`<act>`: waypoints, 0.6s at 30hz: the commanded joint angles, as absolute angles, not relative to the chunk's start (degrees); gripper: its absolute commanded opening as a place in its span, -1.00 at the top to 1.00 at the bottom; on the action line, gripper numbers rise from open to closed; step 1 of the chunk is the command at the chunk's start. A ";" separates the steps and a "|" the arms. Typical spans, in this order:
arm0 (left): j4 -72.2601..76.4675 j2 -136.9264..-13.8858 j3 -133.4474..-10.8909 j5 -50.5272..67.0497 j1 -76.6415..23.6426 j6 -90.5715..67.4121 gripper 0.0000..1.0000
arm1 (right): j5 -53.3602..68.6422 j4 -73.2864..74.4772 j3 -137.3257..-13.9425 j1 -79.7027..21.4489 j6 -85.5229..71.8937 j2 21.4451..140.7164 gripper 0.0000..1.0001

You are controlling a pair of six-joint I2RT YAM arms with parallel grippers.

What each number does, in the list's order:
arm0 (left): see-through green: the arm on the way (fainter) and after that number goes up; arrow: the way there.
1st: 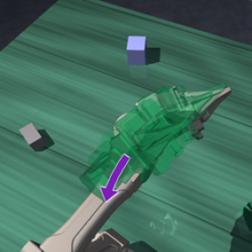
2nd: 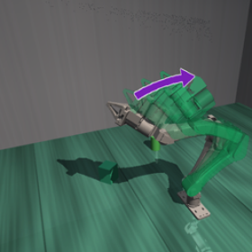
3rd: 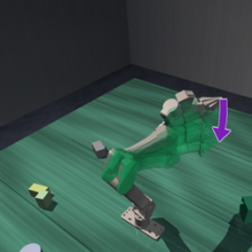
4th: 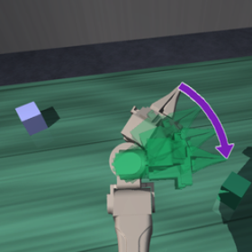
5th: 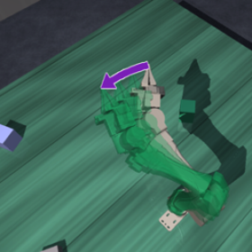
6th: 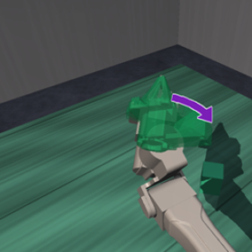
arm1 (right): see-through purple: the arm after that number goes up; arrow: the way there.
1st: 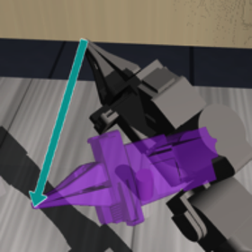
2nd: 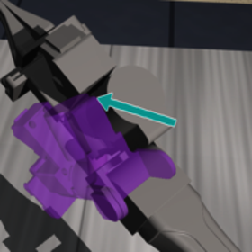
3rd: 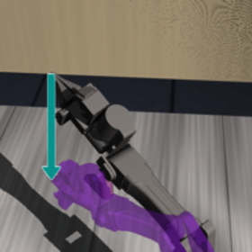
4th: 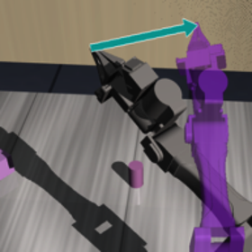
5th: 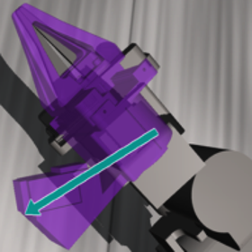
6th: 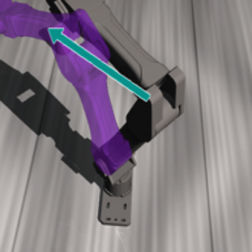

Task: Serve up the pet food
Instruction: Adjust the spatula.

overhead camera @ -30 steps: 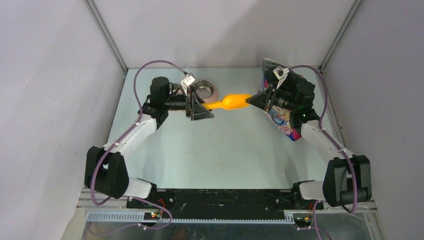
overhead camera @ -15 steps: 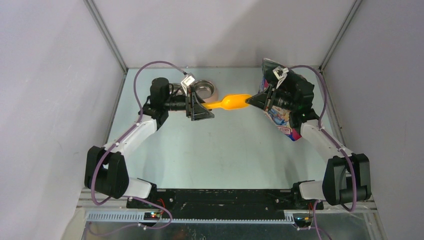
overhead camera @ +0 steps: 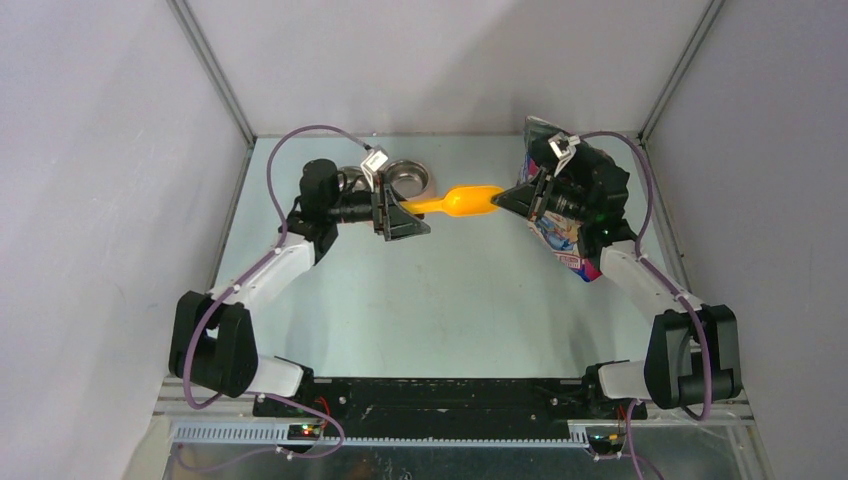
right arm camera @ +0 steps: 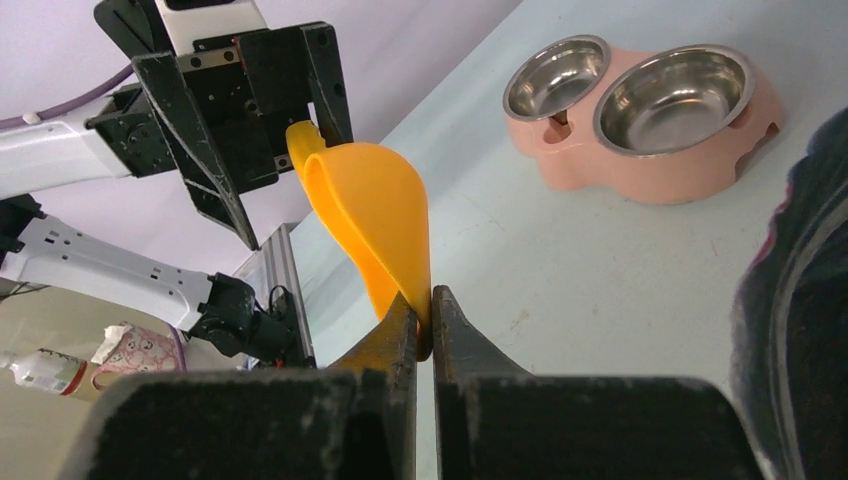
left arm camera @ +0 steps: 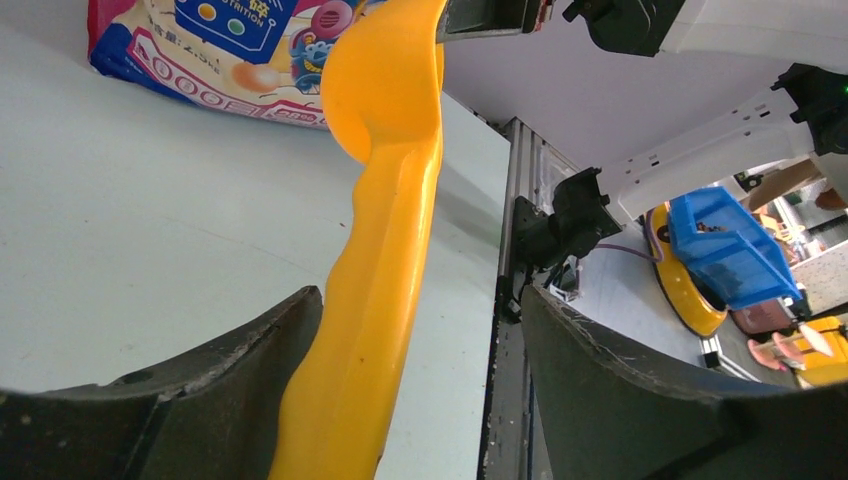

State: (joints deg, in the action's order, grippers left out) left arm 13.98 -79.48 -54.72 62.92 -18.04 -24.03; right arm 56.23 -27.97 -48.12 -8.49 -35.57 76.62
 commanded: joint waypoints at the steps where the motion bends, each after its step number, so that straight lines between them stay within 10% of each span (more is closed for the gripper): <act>1: 18.58 -78.16 -53.83 61.88 -18.48 -26.58 -0.57 | 55.76 -33.01 -47.60 -8.20 -38.48 77.35 1.00; 18: 22.10 -77.81 -52.86 61.68 -17.90 -29.40 -0.66 | 54.39 -34.36 -46.28 -8.34 -40.08 78.33 1.00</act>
State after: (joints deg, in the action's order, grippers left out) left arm 19.09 -79.48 -53.17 61.69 -18.00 -28.38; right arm 55.37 -31.03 -46.52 -8.49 -39.16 78.02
